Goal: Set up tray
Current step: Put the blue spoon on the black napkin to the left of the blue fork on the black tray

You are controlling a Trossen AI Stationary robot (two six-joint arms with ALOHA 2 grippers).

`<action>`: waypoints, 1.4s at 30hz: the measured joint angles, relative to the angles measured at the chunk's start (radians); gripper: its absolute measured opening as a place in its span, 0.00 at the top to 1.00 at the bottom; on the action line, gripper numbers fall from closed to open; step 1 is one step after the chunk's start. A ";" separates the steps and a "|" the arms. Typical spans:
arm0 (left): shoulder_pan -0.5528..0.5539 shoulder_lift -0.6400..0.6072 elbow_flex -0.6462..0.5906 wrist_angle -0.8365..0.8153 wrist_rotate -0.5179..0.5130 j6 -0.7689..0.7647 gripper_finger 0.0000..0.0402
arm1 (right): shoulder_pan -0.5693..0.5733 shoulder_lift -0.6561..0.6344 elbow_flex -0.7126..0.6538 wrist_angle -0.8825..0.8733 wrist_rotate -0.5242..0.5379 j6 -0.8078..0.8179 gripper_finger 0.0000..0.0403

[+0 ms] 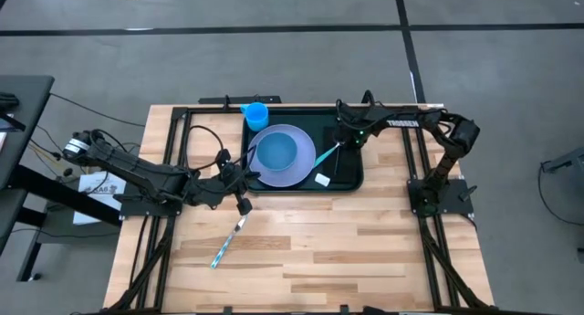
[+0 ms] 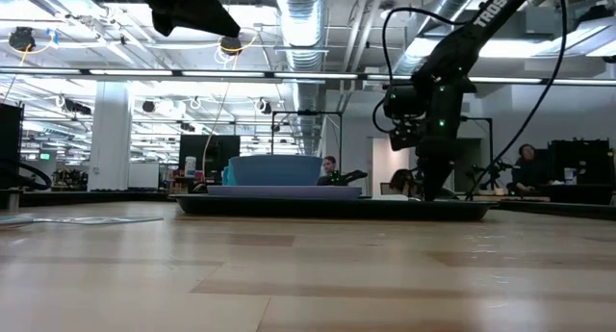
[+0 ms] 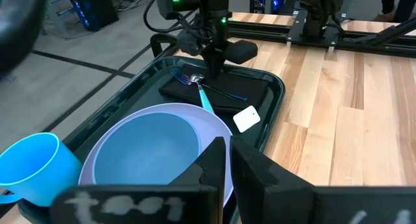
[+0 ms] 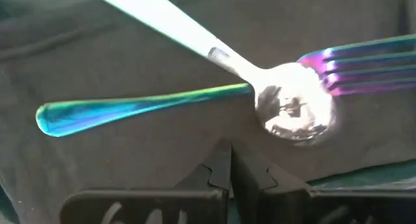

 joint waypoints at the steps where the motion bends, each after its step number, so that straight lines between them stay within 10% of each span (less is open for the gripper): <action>1: 0.000 0.000 0.000 0.000 0.000 0.000 0.97 | 0.000 0.000 0.008 -0.003 0.000 0.000 1.00; 9: 0.000 0.000 0.000 -0.006 0.001 0.000 0.97 | 0.024 -0.001 0.058 -0.021 0.019 -0.008 0.96; 26: 0.000 0.000 0.000 -0.005 0.001 0.000 0.97 | 0.066 -0.002 0.063 0.014 0.187 -0.055 0.44; 42: 0.000 0.000 0.000 -0.004 0.033 0.000 0.97 | 0.109 -0.002 0.063 0.034 0.239 -0.117 0.43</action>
